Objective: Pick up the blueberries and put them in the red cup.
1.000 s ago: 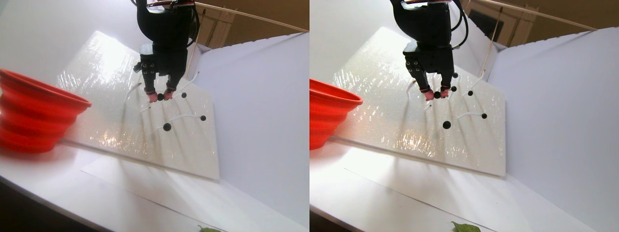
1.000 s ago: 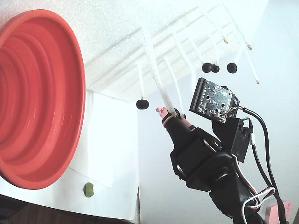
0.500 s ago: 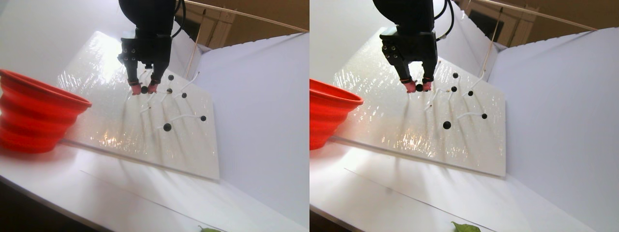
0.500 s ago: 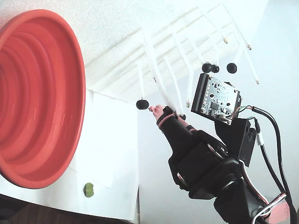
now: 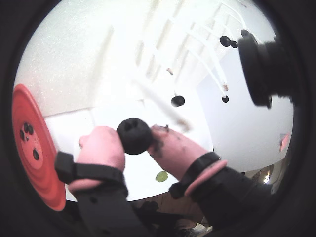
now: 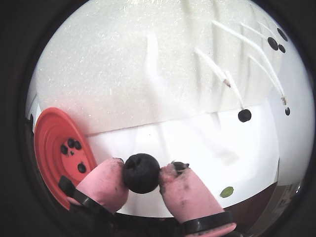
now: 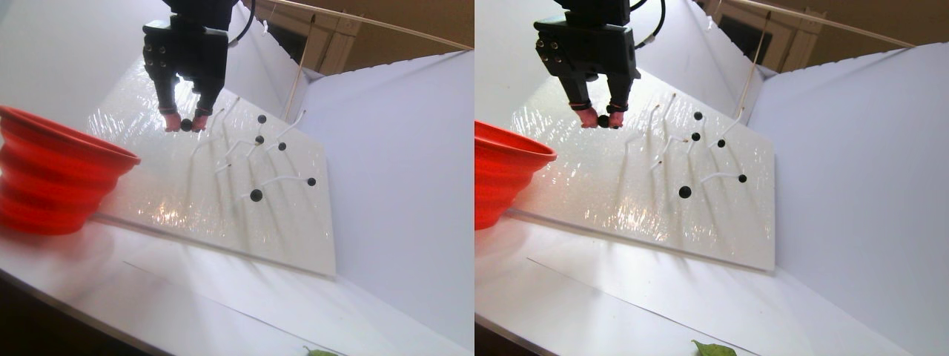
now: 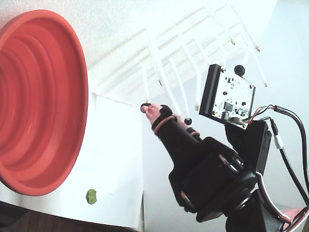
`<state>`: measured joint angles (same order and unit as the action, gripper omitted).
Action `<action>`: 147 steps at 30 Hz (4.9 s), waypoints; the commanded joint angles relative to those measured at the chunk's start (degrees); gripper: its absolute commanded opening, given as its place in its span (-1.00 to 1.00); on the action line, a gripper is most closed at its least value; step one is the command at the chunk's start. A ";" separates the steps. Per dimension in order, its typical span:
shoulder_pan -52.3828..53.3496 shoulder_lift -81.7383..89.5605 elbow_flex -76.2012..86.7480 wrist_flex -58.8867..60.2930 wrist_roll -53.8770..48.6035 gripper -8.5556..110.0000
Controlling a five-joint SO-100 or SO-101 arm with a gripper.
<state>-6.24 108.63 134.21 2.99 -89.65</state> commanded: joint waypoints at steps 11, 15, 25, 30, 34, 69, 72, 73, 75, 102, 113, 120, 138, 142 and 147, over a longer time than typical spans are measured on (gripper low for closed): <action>-5.19 8.79 -0.35 3.60 5.36 -0.66; -6.86 8.88 0.18 3.78 6.94 -0.66; -10.81 8.61 0.97 3.78 10.72 -0.65; -11.78 8.00 0.97 3.78 12.22 -0.64; -12.13 7.82 1.23 3.78 12.83 -0.62; -1.23 19.51 3.25 9.58 9.76 -0.59; -0.09 20.83 3.96 9.67 9.14 -0.59; 0.26 21.18 4.04 9.76 8.88 -0.59; 1.14 21.80 4.39 9.76 8.44 -0.59; 10.63 21.18 5.54 7.29 3.78 -0.59; 14.06 13.80 3.60 2.20 1.85 -0.59; 15.82 9.40 1.93 -0.79 1.05 -0.59; 19.60 -2.02 -3.08 -8.53 -3.08 -0.56; 20.30 -4.48 -4.48 -9.76 -3.96 -0.55; 20.92 -6.86 -5.98 -11.07 -4.75 -0.55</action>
<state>11.69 101.51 134.30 -6.24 -94.04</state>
